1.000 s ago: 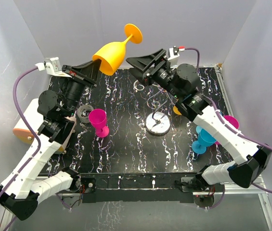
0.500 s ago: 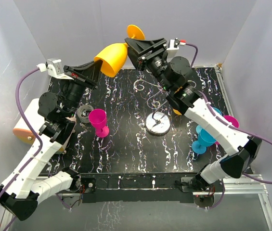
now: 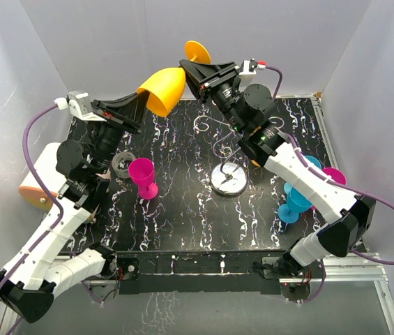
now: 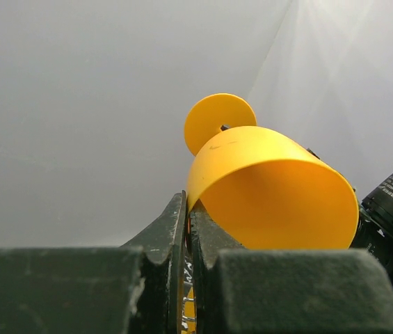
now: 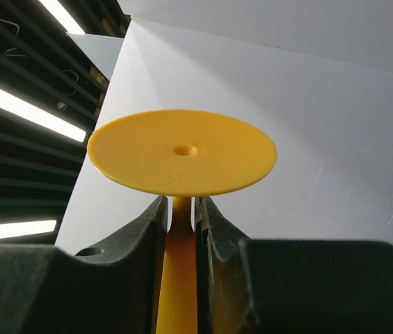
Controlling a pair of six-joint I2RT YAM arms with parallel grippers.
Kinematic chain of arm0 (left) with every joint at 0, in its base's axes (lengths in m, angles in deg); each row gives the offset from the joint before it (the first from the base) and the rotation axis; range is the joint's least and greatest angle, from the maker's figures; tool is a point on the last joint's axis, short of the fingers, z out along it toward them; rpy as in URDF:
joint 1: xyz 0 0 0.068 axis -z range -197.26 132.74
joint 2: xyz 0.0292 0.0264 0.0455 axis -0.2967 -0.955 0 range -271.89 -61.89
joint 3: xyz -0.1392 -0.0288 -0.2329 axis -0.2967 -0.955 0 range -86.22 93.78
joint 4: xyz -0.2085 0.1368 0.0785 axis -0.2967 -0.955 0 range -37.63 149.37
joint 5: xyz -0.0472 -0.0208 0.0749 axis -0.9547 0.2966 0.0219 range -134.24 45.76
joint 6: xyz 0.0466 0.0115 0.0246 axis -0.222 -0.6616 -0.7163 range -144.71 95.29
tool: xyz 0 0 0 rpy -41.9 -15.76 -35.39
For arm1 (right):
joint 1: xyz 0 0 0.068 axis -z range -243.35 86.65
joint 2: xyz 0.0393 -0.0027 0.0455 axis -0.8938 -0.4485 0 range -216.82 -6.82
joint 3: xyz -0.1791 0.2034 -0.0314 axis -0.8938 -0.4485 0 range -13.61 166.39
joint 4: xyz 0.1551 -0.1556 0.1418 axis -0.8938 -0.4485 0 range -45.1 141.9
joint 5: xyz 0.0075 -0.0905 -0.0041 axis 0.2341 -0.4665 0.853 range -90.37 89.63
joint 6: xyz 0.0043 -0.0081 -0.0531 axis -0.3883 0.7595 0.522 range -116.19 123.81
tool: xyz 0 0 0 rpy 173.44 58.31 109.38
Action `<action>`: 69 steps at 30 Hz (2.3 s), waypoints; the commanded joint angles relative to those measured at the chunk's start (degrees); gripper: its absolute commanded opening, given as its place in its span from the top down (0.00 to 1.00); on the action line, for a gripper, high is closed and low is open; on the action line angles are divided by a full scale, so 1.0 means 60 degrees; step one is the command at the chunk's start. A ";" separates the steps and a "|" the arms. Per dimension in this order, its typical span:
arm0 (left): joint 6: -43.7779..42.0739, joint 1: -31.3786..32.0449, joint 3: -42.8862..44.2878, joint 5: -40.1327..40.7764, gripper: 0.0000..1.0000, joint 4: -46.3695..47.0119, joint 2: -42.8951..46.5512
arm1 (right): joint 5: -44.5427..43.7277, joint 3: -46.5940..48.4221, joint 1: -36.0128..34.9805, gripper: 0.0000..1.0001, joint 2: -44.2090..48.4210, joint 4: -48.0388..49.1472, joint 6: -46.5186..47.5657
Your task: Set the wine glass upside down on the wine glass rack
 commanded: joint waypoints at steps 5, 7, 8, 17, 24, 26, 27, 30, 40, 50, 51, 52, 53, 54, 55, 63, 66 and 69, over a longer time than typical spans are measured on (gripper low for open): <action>0.0316 0.0032 -0.0196 -0.0514 0.82 0.0687 0.0559 | 0.0197 -0.0141 -0.0081 1.00 0.0224 0.1254 0.0920; 0.0463 0.0024 -0.0260 -0.0241 0.62 0.0378 0.0758 | 0.0128 -0.0244 -0.0090 1.00 0.0248 0.1474 0.1372; 0.0479 0.0031 -0.0286 -0.0093 0.51 0.0177 0.0875 | 0.0083 -0.0380 -0.0099 1.00 0.0306 0.1706 0.1550; 0.0602 0.0030 -0.0513 0.0860 0.26 -0.3742 0.2376 | 0.0471 -0.1798 -0.0099 1.00 0.1055 0.3736 0.4488; 0.0496 0.0030 0.0530 0.0782 0.21 -0.5951 0.2546 | 0.1557 -0.2191 -0.0128 1.00 0.1582 0.4350 0.6173; 0.0509 0.0032 0.0529 0.0794 0.21 -0.5955 0.2574 | 0.1673 -0.2309 -0.0129 1.00 0.1688 0.4482 0.6433; 0.0523 0.0028 0.0512 0.0796 0.21 -0.5883 0.2589 | 0.1817 -0.2382 -0.0124 1.00 0.1721 0.4601 0.6581; 0.0536 0.0032 0.0601 0.0736 0.20 -0.5640 0.2554 | 0.2446 -0.2438 -0.0129 1.00 0.1759 0.4763 0.7093; 0.1538 0.0030 0.2312 -0.1827 0.15 -0.5836 0.1489 | 0.4990 -0.2696 -0.0331 1.00 0.2191 0.4102 0.9511; 0.3896 0.0032 0.2703 -0.1844 0.10 -0.5427 0.0824 | 0.4563 -0.2932 -0.1192 1.00 0.2310 0.2546 1.2611; 0.4072 0.0028 0.2622 -0.1509 0.10 -0.5423 0.0878 | 0.4621 -0.3023 -0.1204 1.00 0.2335 0.2639 1.2731; 0.4202 0.0021 0.2522 -0.1321 0.11 -0.5337 0.0928 | 0.4676 -0.3143 -0.1205 1.00 0.2379 0.2759 1.2856; 0.4413 0.0020 0.2409 -0.1221 0.11 -0.5214 0.0978 | 0.4762 -0.3187 -0.1213 1.00 0.2414 0.2809 1.3013; 0.4651 0.0029 0.2260 -0.1150 0.11 -0.5104 0.1059 | 0.4831 -0.3198 -0.1214 1.00 0.2432 0.2799 1.3162; 0.4914 0.0024 0.2142 -0.1095 0.11 -0.4996 0.1090 | 0.4891 -0.3190 -0.1214 1.00 0.2435 0.2748 1.3318; 0.6557 0.0032 0.2191 -0.1370 0.21 -0.5543 0.0630 | 0.5361 -0.2717 -0.1214 1.00 0.2159 0.1882 1.4417; 0.6832 0.0031 0.2271 -0.1734 0.29 -0.5569 0.0467 | 0.5506 -0.2614 -0.1214 1.00 0.2105 0.1731 1.4607; 0.7060 0.0031 0.2304 -0.1903 0.38 -0.5783 0.0386 | 0.5565 -0.2536 -0.1214 1.00 0.2093 0.1624 1.4788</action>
